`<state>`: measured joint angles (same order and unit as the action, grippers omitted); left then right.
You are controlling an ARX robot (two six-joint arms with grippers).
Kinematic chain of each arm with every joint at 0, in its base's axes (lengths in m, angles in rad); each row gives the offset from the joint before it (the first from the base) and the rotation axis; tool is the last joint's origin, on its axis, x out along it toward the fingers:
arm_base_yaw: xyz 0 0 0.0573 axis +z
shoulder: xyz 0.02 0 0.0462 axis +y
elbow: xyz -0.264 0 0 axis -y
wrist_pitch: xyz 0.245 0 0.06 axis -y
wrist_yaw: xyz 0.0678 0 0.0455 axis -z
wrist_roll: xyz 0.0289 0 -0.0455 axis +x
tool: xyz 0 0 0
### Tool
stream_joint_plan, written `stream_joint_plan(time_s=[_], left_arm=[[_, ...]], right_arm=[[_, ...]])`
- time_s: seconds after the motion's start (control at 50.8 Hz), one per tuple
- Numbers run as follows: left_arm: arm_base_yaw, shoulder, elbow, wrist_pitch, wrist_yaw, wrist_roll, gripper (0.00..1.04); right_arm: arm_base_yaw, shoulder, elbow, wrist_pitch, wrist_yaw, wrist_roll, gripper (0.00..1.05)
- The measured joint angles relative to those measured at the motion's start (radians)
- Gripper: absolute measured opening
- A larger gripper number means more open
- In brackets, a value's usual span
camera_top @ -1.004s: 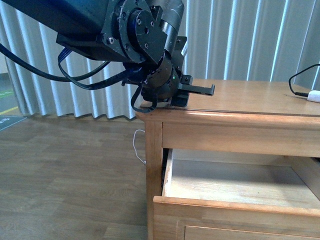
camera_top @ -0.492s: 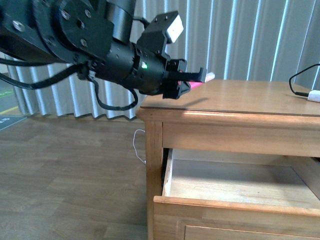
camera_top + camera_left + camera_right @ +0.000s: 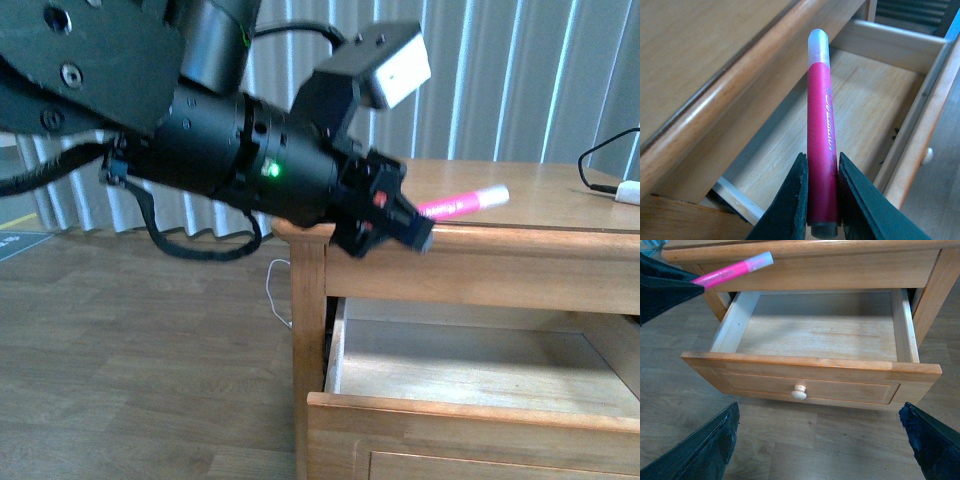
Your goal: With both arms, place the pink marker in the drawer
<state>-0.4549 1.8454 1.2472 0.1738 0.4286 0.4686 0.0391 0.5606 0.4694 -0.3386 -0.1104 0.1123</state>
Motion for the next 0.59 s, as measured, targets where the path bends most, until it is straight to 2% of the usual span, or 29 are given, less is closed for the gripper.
stream_joint_plan(time_s=[0.433, 0.492, 0.591], left_arm=[[-0.039, 0.224, 0.086, 0.063, -0.144, 0.015, 0.15], [-0.050, 0.233, 0.089, 0.080, -0.162, 0.012, 0.28], [-0.059, 0.233, 0.089, 0.093, -0.175, 0.005, 0.43]], right_arm=[[0.000, 0.000, 0.000, 0.000, 0.000, 0.000, 0.96], [0.000, 0.000, 0.000, 0.000, 0.000, 0.000, 0.96], [0.000, 0.000, 0.000, 0.000, 0.000, 0.000, 0.96]])
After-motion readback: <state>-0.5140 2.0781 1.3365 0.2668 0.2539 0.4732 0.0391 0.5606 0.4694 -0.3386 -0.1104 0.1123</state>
